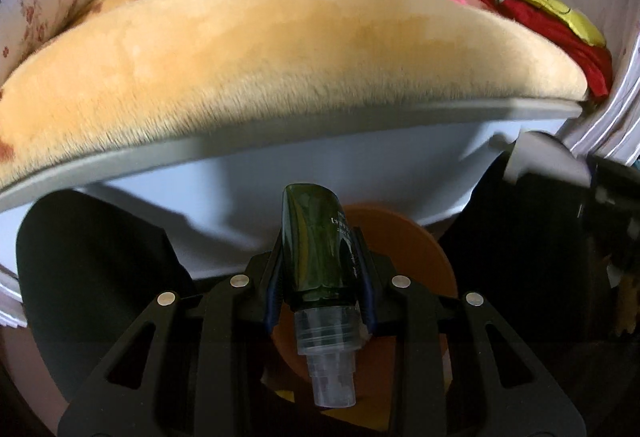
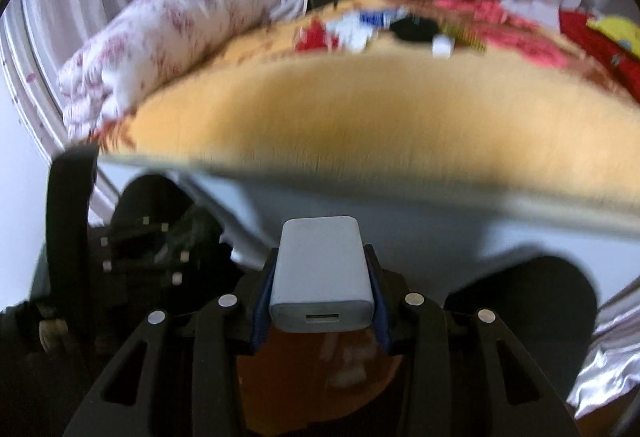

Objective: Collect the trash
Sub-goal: 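Drop the white charger and green spray bottle into the orange bin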

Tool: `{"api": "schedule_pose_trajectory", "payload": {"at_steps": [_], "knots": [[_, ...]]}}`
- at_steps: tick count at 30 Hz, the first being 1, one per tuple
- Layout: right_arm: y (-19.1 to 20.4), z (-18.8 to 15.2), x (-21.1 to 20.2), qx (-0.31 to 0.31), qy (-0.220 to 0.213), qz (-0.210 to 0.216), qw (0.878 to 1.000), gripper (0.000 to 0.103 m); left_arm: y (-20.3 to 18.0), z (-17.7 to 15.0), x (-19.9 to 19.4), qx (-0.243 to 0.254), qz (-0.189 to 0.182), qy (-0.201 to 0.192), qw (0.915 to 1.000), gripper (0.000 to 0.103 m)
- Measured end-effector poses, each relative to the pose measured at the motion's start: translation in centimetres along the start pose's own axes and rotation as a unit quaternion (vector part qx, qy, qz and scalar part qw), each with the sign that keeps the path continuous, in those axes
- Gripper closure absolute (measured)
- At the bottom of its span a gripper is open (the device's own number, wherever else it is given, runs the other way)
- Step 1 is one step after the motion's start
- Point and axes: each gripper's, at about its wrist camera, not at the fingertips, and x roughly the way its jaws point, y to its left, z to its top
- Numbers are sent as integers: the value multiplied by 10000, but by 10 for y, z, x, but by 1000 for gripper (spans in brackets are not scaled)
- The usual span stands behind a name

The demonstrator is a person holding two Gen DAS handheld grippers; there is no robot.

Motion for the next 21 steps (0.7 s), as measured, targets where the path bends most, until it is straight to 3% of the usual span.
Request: {"api": "schedule_pose_trajectory", "payload": {"at_steps": [10,11,12,14,18,21], "knots": [[1,-21,25,169,551,50,9983,62,-4,-5,18,12,159,420,9990,73],[-1,-21,27,199,563,40,9982,56,-4,-5,18,4,193,441,9988,68],[-2,-21,27,237,572,39,9981,52,-4,-5,19,-6,235,460,9987,55],[-5,-20,26,289,545,27,9981,50,-3,-5,20,-22,302,441,9986,39],[-14,-22,24,414,526,15,9978,49,0,-5,21,-54,322,483,9983,38],[-16,-23,23,491,477,-21,9977,43,0,-5,23,-83,332,526,9980,38]]}}
